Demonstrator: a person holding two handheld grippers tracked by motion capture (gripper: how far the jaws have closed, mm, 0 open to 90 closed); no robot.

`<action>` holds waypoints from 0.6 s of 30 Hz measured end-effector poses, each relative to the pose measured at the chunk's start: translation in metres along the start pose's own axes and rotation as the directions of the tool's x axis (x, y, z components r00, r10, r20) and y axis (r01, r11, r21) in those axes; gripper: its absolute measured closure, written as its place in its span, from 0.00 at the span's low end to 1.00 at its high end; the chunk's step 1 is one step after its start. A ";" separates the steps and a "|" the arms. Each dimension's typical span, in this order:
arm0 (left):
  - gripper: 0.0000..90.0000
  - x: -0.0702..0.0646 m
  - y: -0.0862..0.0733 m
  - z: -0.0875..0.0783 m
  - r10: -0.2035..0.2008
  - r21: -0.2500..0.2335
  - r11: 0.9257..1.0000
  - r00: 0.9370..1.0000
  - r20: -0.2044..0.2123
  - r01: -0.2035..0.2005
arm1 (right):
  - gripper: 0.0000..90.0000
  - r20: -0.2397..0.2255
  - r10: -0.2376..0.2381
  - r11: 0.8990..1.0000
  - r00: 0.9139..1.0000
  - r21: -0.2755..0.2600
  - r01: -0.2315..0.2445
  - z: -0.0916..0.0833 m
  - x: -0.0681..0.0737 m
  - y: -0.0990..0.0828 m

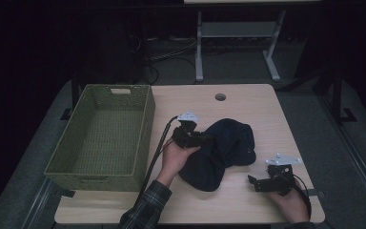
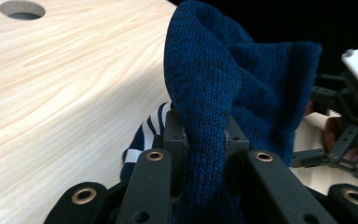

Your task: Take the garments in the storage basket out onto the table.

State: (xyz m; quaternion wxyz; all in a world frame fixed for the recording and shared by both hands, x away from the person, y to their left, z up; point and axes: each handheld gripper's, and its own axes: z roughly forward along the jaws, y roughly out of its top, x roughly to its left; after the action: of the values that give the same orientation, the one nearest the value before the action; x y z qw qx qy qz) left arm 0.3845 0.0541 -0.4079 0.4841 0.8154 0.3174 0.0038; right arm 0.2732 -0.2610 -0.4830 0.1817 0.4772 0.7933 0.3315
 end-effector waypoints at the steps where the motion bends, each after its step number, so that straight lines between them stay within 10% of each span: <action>1: 0.86 0.001 -0.001 0.001 -0.003 0.005 1.000 1.000 -0.008 0.003 | 0.01 0.000 0.000 1.000 1.000 0.000 0.000 0.000 0.000 0.000; 18: 0.86 0.028 -0.018 0.009 -0.025 0.070 0.997 0.994 -0.105 0.033 | 0.01 0.000 0.000 1.000 1.000 0.000 0.000 0.000 0.000 0.000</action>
State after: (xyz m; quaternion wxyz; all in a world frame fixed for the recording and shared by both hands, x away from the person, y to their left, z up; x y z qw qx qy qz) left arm 0.4004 0.0680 -0.4356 0.4372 0.8263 0.3541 0.0279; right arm 0.2732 -0.2610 -0.4830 0.1817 0.4772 0.7933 0.3316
